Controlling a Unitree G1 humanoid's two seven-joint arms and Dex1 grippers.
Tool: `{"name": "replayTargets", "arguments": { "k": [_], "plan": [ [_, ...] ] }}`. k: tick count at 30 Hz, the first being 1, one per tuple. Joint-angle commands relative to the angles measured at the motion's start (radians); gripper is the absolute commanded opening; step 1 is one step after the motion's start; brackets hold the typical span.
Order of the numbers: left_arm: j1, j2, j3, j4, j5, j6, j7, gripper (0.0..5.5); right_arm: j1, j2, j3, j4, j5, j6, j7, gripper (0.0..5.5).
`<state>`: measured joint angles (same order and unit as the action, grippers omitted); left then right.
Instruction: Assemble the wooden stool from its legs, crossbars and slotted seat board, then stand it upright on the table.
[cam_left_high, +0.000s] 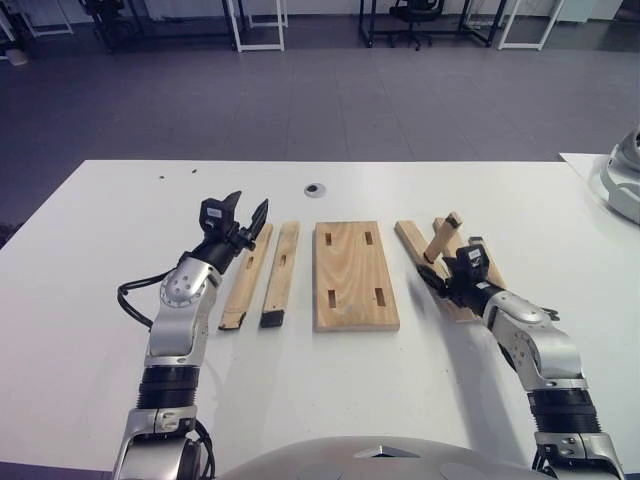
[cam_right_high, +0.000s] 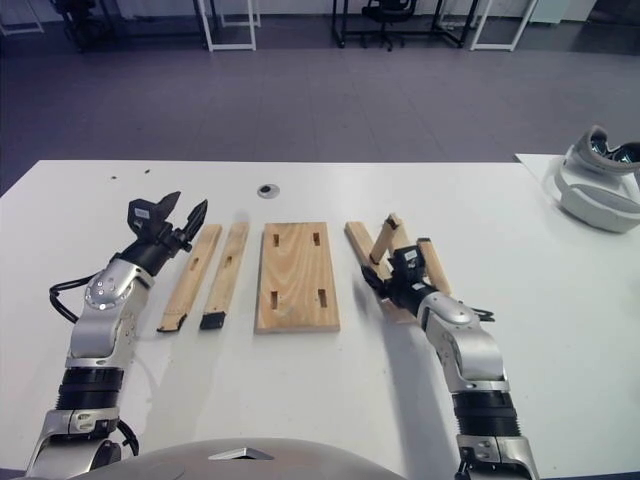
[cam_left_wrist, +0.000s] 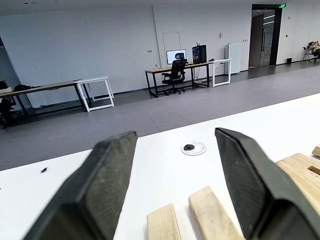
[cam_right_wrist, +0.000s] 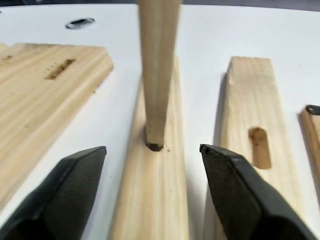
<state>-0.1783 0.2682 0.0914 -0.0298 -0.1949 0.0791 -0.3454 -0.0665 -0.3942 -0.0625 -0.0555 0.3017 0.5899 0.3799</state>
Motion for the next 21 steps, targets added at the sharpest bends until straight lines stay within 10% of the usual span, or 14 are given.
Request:
{"name": "replayTargets", "arguments": {
  "k": [1,12,21],
  "plan": [
    [0.008,-0.001,0.0,-0.002,0.007,-0.001,0.006,2.85,-0.003,-0.024,0.028,0.012,-0.038,0.066,-0.004,3.48],
    [0.002,-0.033,-0.011,-0.076,-0.06,0.098,0.006,2.85,-0.05,-0.039,0.035,-0.036,-0.058,0.135,-0.013,2.06],
    [-0.182,-0.283,0.163,-0.167,-0.888,0.668,0.228,3.98,-0.158,-0.034,0.112,-0.236,-0.008,-0.276,0.273,2.06]
  ]
}}
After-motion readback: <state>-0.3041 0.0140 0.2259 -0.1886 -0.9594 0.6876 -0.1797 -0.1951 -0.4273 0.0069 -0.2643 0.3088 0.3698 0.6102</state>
